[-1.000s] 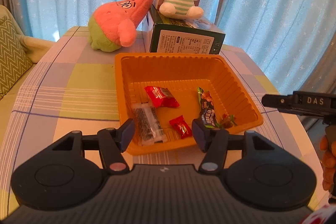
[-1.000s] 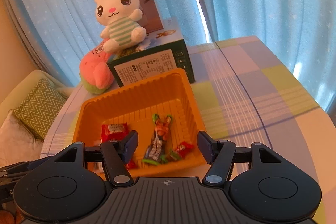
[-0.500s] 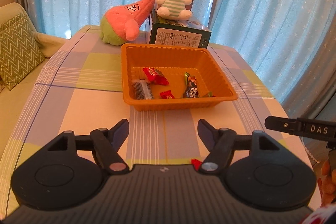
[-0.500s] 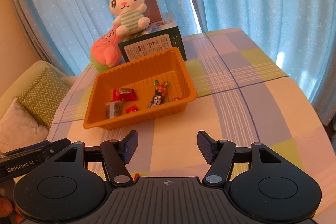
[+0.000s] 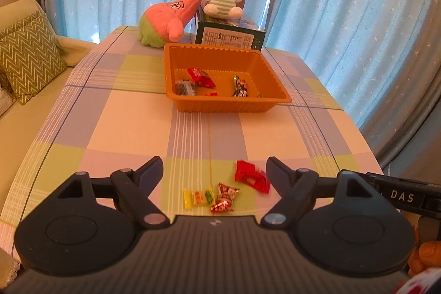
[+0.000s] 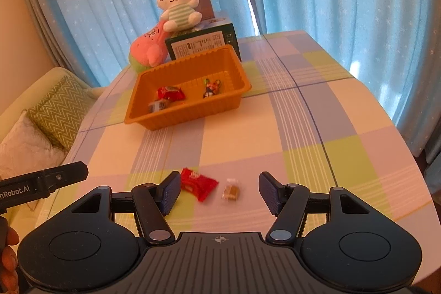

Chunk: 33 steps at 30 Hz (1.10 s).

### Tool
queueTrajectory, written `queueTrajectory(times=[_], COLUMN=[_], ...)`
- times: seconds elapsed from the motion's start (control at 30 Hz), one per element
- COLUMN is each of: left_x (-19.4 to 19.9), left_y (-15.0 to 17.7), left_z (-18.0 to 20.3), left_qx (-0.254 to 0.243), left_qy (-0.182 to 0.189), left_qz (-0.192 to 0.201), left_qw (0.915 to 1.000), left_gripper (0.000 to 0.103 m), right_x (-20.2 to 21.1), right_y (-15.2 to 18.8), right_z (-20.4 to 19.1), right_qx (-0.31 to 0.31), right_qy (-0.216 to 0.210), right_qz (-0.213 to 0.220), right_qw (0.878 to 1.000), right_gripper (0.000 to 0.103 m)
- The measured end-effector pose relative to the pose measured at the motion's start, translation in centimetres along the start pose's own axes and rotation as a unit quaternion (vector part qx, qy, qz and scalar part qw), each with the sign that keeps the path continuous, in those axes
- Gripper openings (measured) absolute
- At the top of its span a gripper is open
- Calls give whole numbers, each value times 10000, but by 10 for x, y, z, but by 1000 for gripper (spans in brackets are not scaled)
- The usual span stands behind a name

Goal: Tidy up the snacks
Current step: 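Move both tools back over the remaining snacks on the table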

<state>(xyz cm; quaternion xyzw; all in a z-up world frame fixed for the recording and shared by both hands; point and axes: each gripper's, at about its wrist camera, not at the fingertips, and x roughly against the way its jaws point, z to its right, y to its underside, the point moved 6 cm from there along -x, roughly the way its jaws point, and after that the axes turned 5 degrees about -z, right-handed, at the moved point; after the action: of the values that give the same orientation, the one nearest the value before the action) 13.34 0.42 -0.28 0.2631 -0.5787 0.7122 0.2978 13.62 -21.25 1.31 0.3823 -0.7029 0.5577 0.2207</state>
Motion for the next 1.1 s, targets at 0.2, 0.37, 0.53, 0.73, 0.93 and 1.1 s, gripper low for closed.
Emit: queueTrajectory(times=[0.2,0.37,0.53,0.73,0.93,1.1], left_x=[6,3,-1,-5,-12,-21], left_y=[24,36,41,43,45,47], left_z=[-12,-20,-19,-15,-15,-16], left_qx=[7,11,-37,-116,-119,-81], left_qy=[-121,-202,-207,-169,-154,-101], left_qz=[-149,-277,-330,-347,-401,-467], left_qw=[9998,9994,9992,9992,9990,9988], left_gripper=[81,81,81,81,81,81], right_x=[5,4,2,-1,-8,-16], right_y=[22,32,37,38,40,41], right_z=[7,9,10,11,13,15], right_qx=[-68,-76,-69,-74,-108,-154], right_qy=[81,114,134,138,148,158], right_qz=[-121,-206,-252,-297,-356,-399], right_qw=[9999,9997,9996,9994,9992,9990], right_gripper=[63,63,63,63,63,63])
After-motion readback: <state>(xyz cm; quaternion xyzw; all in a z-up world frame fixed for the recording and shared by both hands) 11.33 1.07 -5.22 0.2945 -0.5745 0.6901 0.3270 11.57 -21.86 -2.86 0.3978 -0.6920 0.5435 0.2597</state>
